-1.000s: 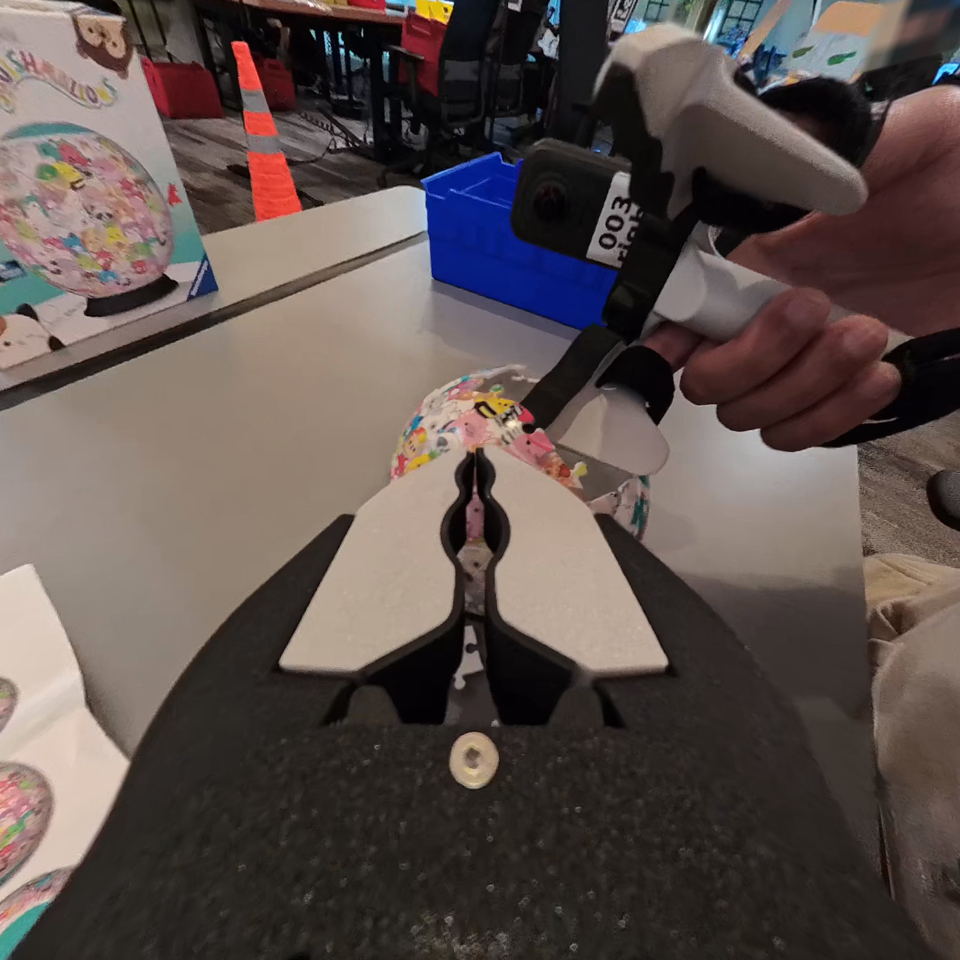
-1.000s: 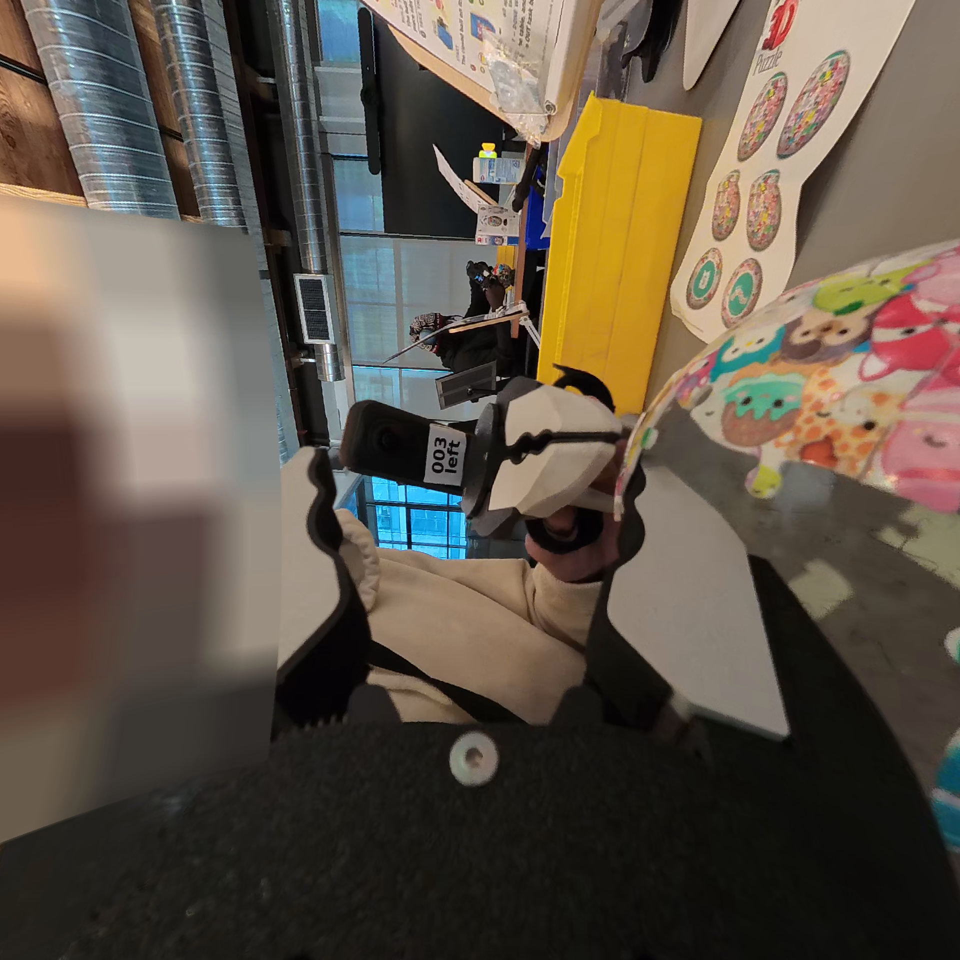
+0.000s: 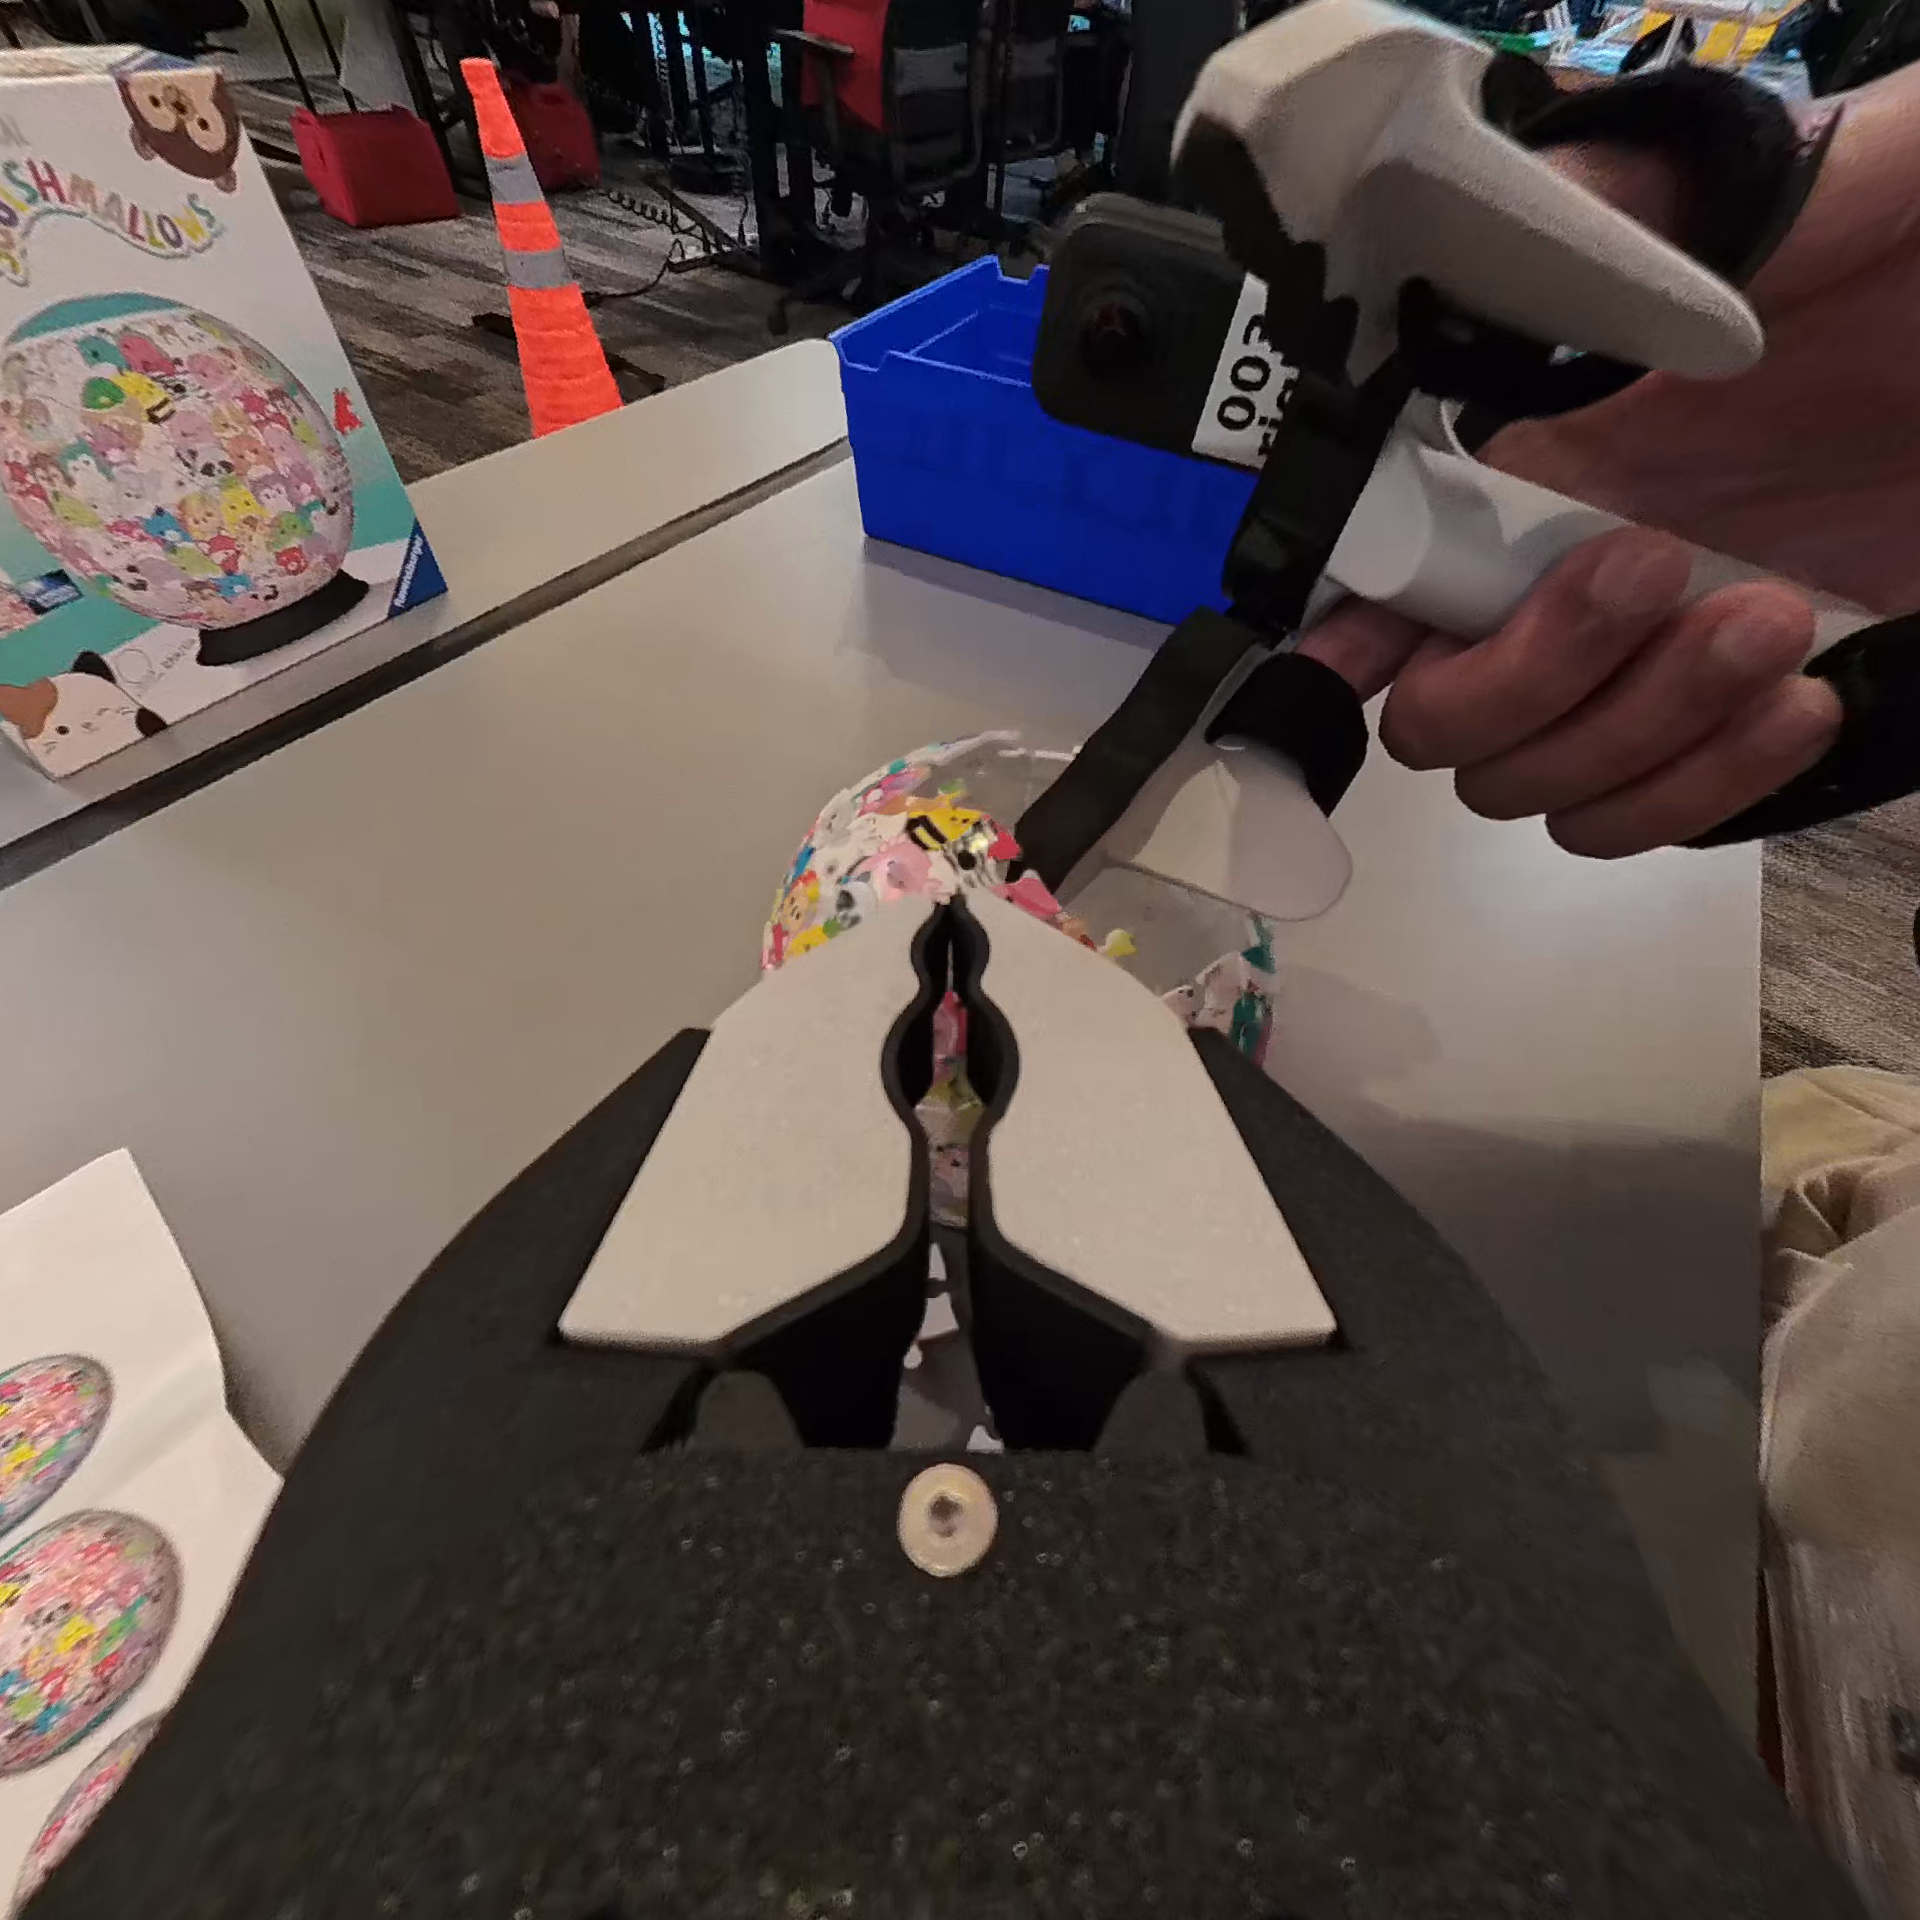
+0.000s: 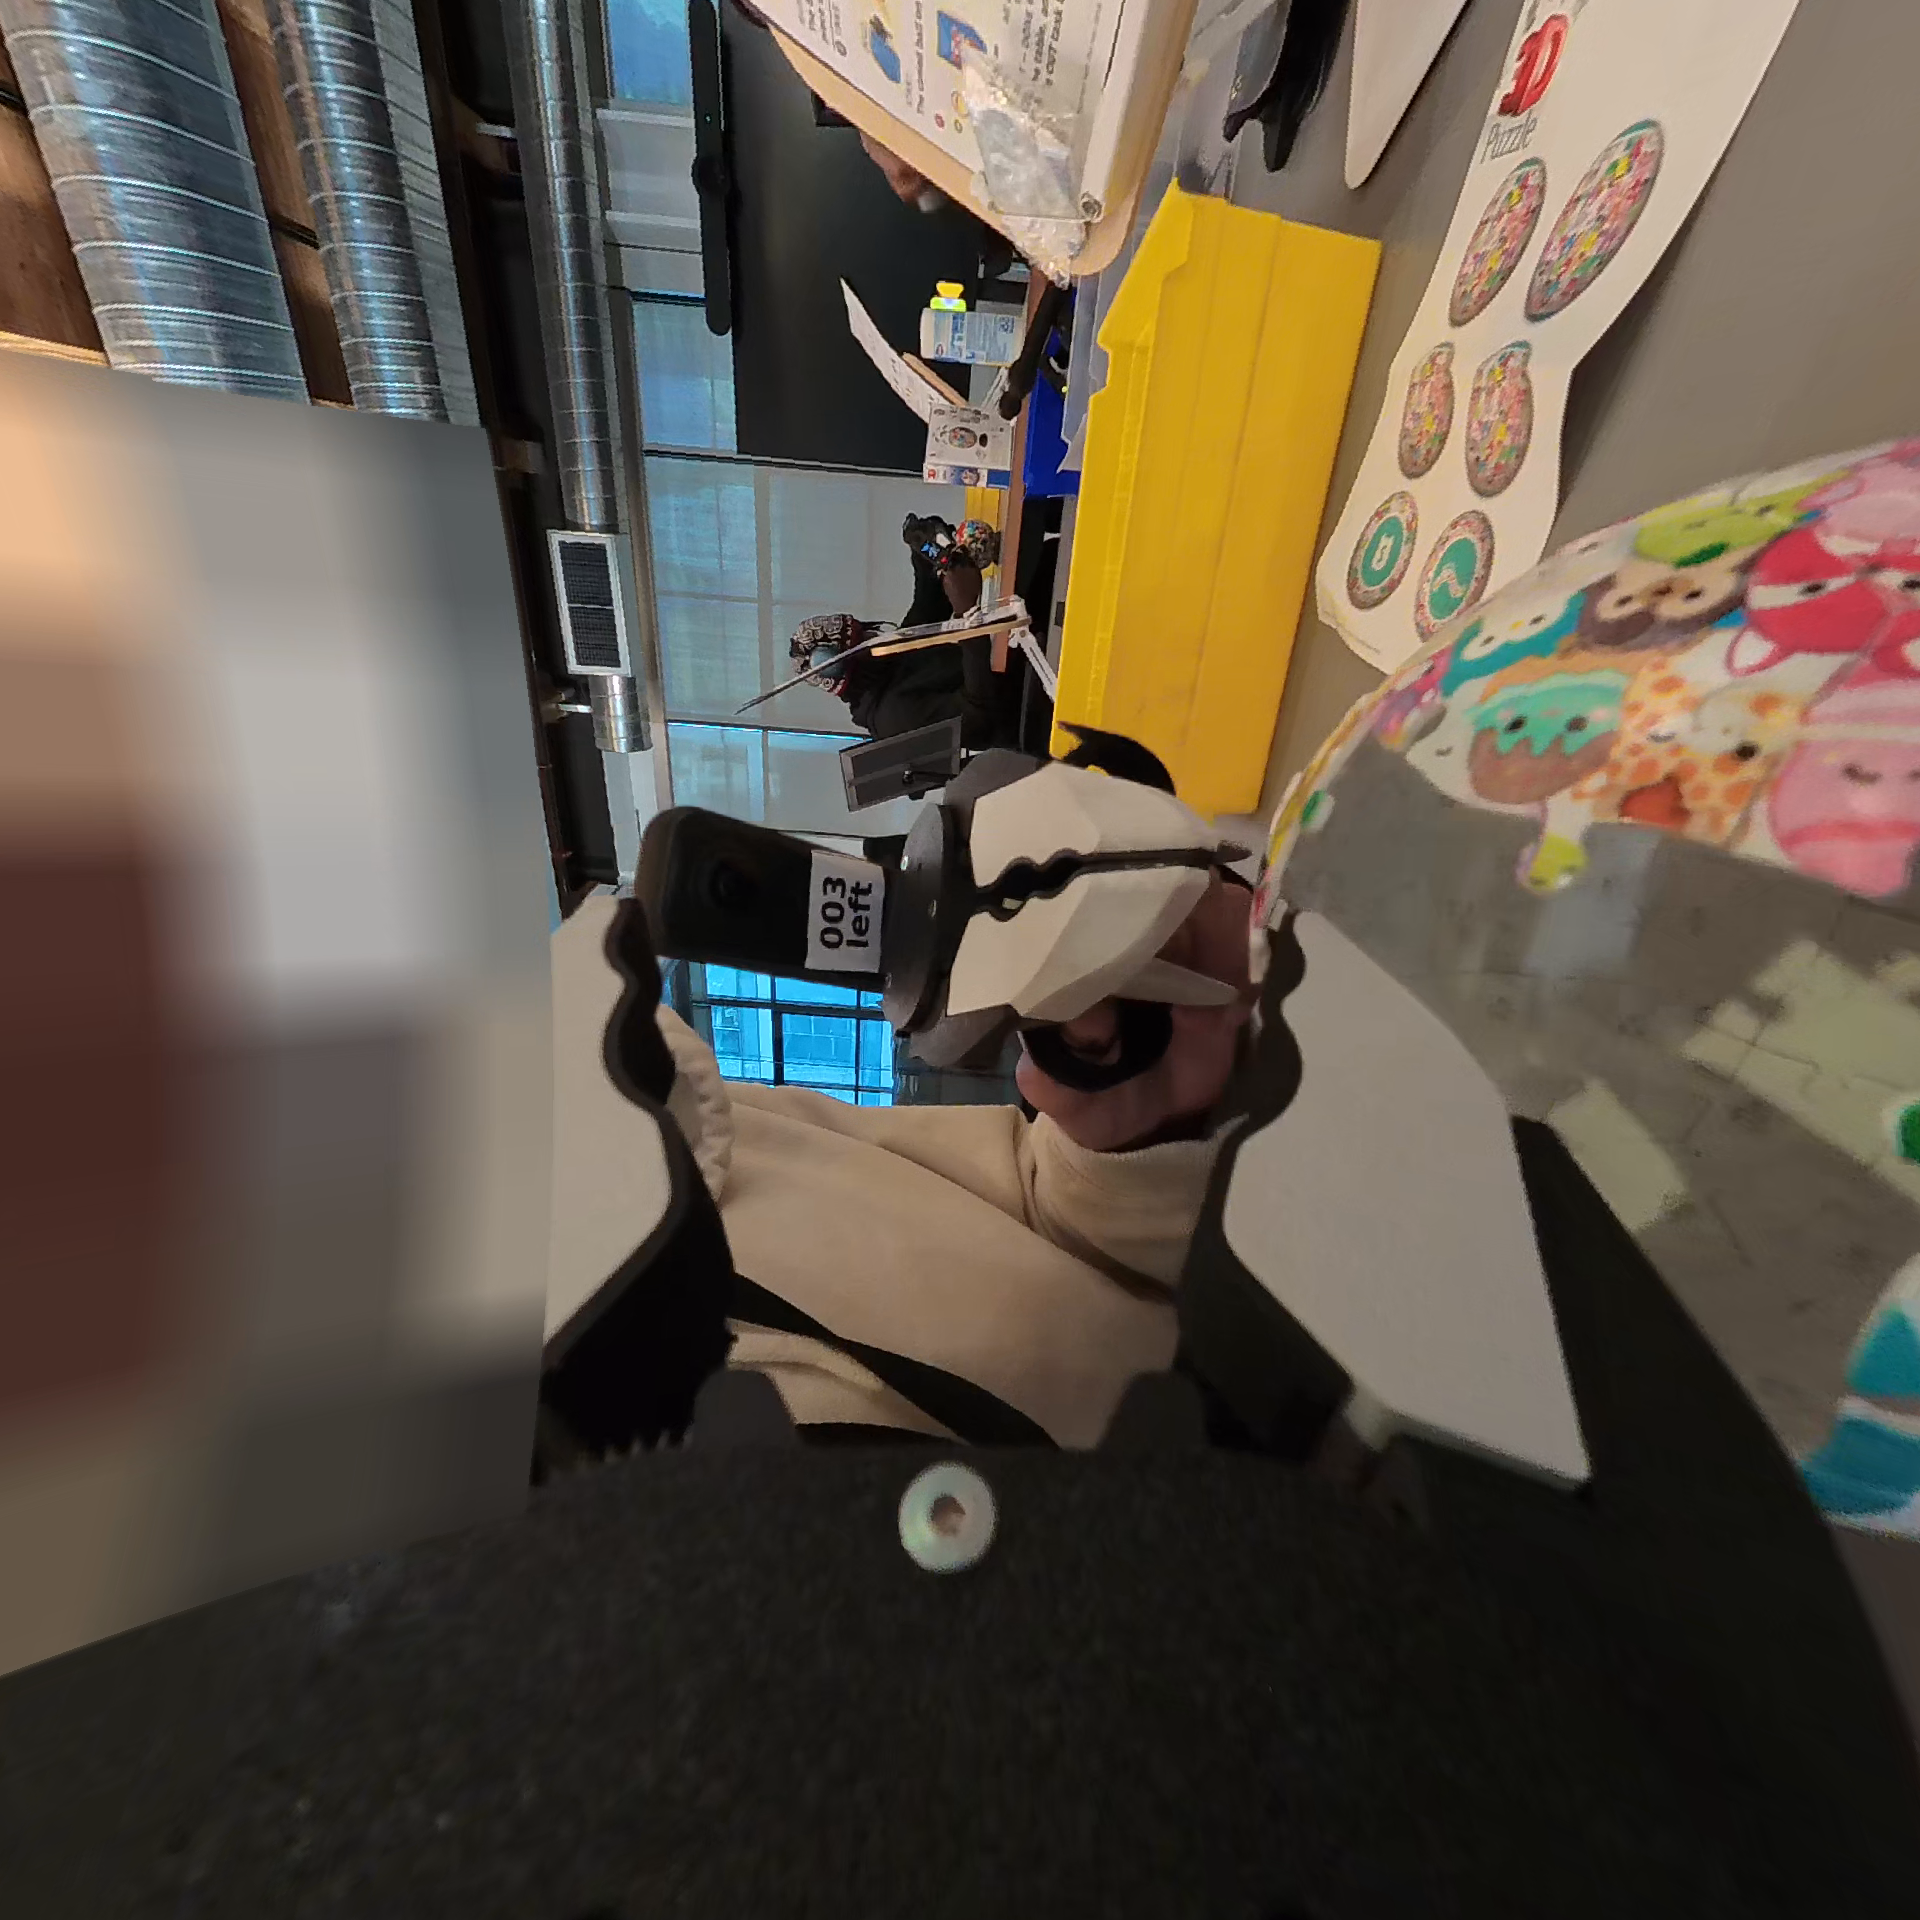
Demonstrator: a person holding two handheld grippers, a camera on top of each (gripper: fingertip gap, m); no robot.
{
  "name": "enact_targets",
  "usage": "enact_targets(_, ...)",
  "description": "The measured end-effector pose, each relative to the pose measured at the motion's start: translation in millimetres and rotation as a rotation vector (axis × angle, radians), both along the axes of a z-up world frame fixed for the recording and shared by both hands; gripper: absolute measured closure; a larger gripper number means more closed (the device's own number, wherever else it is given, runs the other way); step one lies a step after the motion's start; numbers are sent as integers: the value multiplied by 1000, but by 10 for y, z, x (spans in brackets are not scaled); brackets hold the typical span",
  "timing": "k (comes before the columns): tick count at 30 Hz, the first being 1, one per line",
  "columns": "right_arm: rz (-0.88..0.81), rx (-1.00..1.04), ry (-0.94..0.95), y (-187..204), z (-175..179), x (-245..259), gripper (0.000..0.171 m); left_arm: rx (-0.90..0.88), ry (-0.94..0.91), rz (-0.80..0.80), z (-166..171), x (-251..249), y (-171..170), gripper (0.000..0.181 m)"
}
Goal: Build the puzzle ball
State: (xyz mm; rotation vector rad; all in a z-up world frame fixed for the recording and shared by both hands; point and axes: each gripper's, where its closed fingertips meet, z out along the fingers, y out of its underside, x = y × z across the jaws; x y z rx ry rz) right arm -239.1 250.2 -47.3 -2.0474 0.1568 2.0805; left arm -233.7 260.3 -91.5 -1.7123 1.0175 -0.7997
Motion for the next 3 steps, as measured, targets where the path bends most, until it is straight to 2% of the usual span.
enact_targets(3,17,6,-24,-39,-6,-5,61,7,16,-7,-20,26,-43,181)
